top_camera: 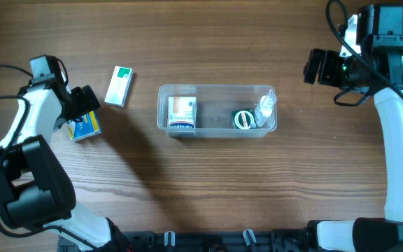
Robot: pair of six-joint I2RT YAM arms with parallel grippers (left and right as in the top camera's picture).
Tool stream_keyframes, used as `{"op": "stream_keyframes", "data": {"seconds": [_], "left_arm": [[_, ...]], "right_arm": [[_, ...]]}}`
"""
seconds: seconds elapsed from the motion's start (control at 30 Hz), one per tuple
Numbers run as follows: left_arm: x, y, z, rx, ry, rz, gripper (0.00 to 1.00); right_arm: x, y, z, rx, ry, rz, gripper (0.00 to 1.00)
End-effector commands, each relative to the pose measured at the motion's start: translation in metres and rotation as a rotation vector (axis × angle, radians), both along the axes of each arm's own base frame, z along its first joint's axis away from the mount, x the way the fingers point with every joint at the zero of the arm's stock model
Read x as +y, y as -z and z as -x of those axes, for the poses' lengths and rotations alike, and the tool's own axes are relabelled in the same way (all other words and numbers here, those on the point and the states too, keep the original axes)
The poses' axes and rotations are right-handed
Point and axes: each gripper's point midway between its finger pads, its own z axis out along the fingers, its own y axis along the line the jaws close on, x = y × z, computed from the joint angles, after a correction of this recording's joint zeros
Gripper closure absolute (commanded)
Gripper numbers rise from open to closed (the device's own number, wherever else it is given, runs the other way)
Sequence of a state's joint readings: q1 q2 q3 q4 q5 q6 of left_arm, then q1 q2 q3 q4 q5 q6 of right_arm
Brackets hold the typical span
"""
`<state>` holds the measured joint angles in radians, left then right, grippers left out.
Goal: Pack container
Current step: 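Lower the left gripper and grasp the Vicks VapoDrops box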
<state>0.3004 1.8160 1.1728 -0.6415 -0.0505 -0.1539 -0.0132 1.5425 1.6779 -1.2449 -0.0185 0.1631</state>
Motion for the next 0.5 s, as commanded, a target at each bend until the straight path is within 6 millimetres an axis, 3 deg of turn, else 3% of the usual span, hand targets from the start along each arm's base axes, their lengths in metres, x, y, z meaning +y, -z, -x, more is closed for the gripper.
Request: {"op": "stream_keyframes", "data": {"seconds": [0.0,0.47], "left_arm": [[-0.003,0.017,0.007,0.022,0.041,0.010,0.00],[-0.004,0.028,0.009,0.035,0.040,0.015,0.00]], "right_arm": [[0.000,-0.009,-0.002,-0.027,0.004,0.000,0.00],[0.000,-0.009,-0.002,-0.027,0.004,0.000,0.00]]}}
